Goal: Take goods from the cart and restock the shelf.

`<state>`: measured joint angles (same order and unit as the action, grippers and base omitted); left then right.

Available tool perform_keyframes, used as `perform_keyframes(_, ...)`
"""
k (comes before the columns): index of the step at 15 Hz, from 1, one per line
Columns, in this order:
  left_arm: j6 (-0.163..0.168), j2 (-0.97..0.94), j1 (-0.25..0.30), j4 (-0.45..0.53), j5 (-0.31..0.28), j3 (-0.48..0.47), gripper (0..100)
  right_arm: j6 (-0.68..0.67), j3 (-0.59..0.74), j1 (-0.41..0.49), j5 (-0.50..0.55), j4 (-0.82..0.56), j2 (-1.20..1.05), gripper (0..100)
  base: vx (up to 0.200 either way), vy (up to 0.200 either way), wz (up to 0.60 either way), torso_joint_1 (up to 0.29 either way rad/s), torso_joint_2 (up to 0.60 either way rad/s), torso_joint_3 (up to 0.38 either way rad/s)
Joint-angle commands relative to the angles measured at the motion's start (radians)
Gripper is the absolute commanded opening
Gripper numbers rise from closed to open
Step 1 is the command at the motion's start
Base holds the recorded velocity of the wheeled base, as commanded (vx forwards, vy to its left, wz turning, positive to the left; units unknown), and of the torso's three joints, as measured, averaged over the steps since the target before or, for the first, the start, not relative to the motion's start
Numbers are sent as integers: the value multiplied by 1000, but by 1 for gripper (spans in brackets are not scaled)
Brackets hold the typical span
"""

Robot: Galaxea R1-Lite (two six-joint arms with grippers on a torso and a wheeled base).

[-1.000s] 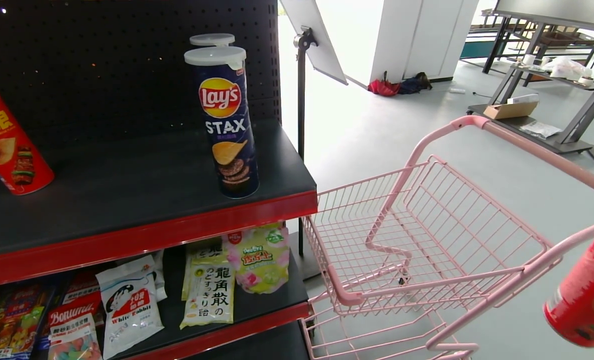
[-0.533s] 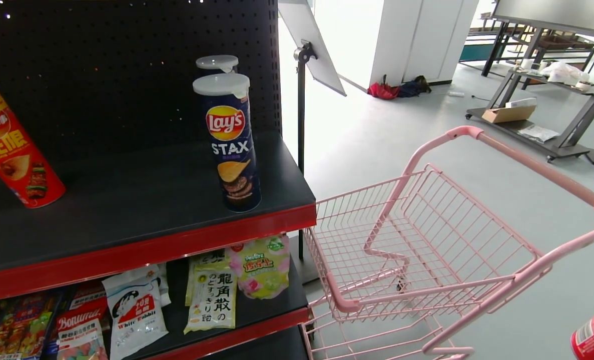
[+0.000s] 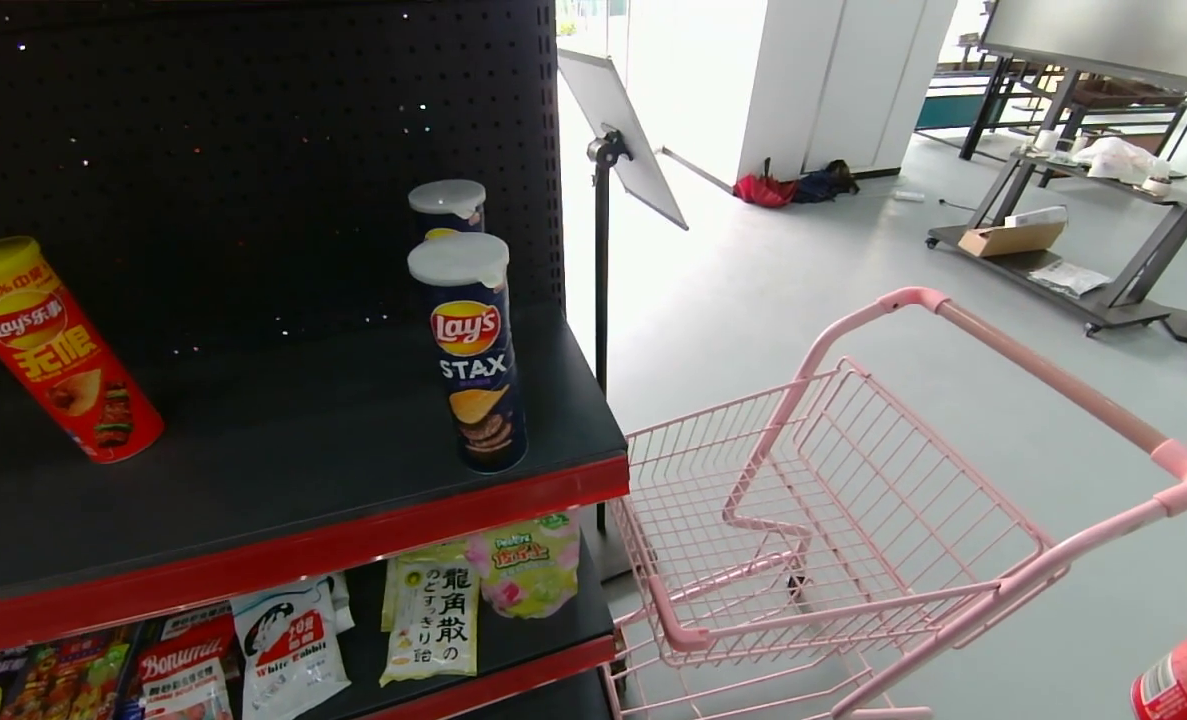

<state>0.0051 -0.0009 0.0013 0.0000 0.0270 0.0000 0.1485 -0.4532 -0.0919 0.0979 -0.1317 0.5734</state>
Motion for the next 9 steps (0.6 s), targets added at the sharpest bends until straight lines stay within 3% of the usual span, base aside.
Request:
perform_keyframes(1, -1, 1, 0, 0, 1, 0, 100, 0, 4, 0, -1, 1, 10, 0, 0, 0, 0, 163, -408, -227)
perform_keyframes(4, -1, 1, 0, 0, 1, 0, 100, 9, 36, 3, 3, 7, 11, 0, 0, 0, 0, 105, -242, -142)
perform_keyframes(9, -1, 1, 0, 0, 1, 0, 100, 20, 77, 4, 3, 11, -12, 0, 0, 0, 600, 8, -14, -10)
